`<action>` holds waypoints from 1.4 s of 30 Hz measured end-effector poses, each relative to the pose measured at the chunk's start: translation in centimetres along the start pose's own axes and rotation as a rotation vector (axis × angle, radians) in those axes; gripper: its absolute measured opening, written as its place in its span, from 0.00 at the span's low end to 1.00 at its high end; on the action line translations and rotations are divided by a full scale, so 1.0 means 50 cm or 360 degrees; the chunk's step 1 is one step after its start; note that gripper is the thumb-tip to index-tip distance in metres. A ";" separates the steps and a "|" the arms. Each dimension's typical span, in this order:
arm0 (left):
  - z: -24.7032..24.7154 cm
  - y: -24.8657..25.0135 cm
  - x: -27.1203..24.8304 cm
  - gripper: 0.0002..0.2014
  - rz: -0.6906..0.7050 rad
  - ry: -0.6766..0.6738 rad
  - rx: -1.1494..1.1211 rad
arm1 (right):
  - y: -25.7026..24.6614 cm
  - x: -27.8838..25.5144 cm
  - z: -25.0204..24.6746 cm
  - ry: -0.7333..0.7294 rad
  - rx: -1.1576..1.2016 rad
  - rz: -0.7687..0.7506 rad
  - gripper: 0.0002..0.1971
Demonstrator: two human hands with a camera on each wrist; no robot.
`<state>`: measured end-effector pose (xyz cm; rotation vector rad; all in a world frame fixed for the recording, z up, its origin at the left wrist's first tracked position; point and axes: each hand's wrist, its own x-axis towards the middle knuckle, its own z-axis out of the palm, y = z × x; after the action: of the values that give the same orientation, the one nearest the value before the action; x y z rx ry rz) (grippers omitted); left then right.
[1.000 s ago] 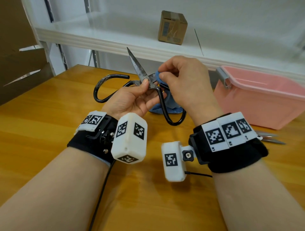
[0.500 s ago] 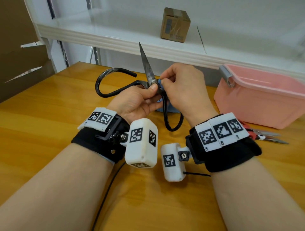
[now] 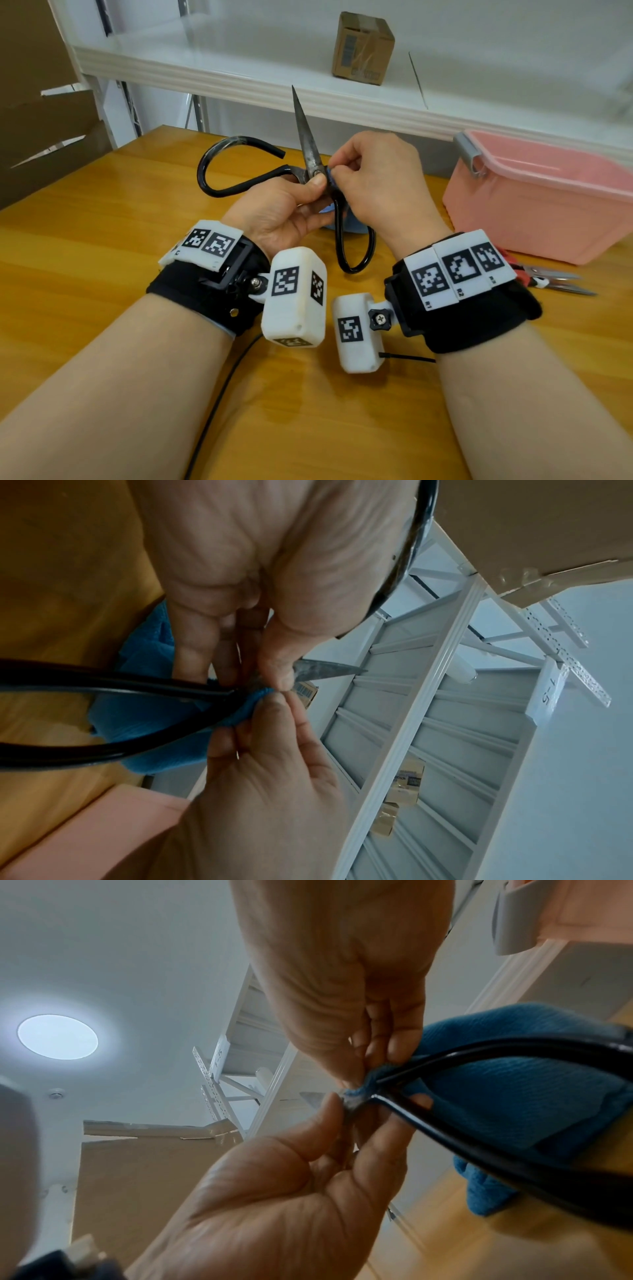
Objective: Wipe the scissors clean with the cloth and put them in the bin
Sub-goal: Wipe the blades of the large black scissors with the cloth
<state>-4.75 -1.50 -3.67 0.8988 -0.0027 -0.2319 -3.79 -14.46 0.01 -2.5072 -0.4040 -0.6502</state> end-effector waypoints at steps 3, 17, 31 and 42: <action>0.002 -0.001 0.000 0.06 0.0011 -0.0022 0.0022 | 0.009 0.001 0.002 0.0093 0.0019 0.0060 0.07; -0.001 0.007 -0.003 0.07 0.0010 -0.0138 -0.0012 | 0.014 0.011 -0.015 0.0110 0.0099 0.0053 0.06; -0.005 0.015 -0.007 0.08 -0.0041 -0.0113 -0.0038 | -0.006 0.001 -0.009 -0.0030 0.0078 -0.0115 0.07; -0.004 0.014 -0.002 0.09 -0.0030 -0.0095 -0.0024 | 0.009 0.006 -0.009 0.0089 0.0041 -0.0033 0.08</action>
<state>-4.68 -0.90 -3.27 0.8769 -0.0477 -0.2758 -3.51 -15.04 0.36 -2.4575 -0.4158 -0.7171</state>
